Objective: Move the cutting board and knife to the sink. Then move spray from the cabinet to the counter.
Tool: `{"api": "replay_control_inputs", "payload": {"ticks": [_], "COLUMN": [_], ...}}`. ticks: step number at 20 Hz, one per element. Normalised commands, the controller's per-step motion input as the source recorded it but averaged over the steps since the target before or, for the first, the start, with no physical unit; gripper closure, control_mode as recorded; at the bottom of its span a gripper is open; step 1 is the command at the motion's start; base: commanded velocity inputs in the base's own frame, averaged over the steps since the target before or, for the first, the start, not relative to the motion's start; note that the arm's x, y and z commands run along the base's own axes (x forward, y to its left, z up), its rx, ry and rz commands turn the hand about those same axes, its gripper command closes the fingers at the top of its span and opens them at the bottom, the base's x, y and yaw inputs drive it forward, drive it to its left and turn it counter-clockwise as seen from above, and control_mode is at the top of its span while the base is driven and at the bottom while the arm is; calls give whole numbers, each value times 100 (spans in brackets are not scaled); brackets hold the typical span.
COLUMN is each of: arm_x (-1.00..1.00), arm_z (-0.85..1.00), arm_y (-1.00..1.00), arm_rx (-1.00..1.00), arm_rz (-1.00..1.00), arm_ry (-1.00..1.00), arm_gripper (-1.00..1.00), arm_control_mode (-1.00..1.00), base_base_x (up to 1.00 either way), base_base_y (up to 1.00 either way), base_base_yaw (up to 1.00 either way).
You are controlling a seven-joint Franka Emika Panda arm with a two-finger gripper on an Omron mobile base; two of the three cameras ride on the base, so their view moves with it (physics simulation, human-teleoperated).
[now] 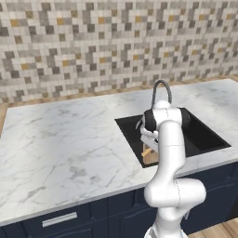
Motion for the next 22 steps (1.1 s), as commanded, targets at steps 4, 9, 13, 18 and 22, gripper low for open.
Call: {"api": "replay_control_inputs", "payload": {"ticks": [4,9,13,18,22], "arm_x": [20,0,-9,-8,-29], "arm_z": [-32,-15,-12,-6,0], "arm_y": [0,0,0,5,1], "arm_rx": [0,1,4,2,0], "arm_rz": [-9,-4,-8,-8,-10], "arm_ry": [-1,-4,-3,-9,-5], "arm_gripper": [100,100,100,-100,-100], "arm_control_mode": [-100,-100,-100,-100,-100], "base_base_x": [0,0,0,0,0], "base_base_y": [0,0,0,0,0], "base_base_yaw": [0,0,0,0,0]}}
